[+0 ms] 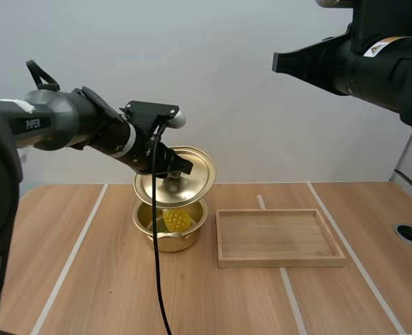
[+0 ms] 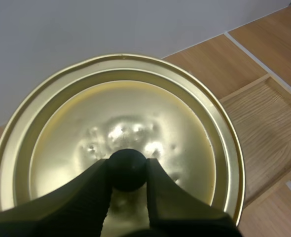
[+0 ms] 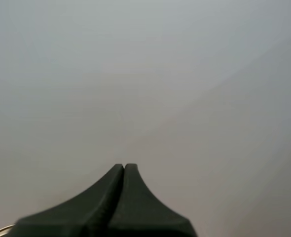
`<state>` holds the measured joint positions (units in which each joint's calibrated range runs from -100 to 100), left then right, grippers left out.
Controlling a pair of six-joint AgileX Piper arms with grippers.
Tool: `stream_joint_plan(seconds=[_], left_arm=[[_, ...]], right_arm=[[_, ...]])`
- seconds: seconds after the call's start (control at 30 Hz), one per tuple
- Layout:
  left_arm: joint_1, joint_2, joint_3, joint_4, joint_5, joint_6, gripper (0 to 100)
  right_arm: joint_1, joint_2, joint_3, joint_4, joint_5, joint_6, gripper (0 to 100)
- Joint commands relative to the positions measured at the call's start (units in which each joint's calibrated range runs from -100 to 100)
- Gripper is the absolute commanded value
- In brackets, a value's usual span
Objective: Open the pot, put the pineapple inside, and close it
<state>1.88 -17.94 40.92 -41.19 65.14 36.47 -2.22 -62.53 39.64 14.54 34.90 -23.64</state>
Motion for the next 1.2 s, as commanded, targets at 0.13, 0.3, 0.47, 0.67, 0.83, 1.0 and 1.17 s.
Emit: stream_joint_plan(seconds=[0.13,0.3,0.47,0.67,0.83,1.0,1.17], left_arm=[[-0.11,3.56,0.07,-0.30,0.43,1.03,0],[-0.11,6.62,0.07,0.64,0.43,1.41,0],[-0.11,9.98,0.07,2.67,0.26,1.41,0],[-0.11,12.21,0.22,3.96,1.23,1.41,0],[-0.04,12.25,2.70,4.55,-0.38,1.41,0],[-0.04,12.25,6.52,6.69,-8.56,1.41,0],[-0.04,12.25,7.66,6.57,-9.39,1.68,0]], right_arm=[[-0.16,-0.63,0.14,0.13,-1.22,0.19,0],[-0.16,-0.63,0.14,0.13,-1.22,0.19,0],[-0.16,-0.63,0.14,0.13,-1.22,0.19,0],[-0.16,-0.63,0.14,0.13,-1.22,0.19,0],[-0.16,-0.63,0.14,0.13,-1.22,0.19,0],[-0.16,-0.63,0.14,0.13,-1.22,0.19,0],[-0.16,-0.63,0.14,0.13,-1.22,0.19,0]])
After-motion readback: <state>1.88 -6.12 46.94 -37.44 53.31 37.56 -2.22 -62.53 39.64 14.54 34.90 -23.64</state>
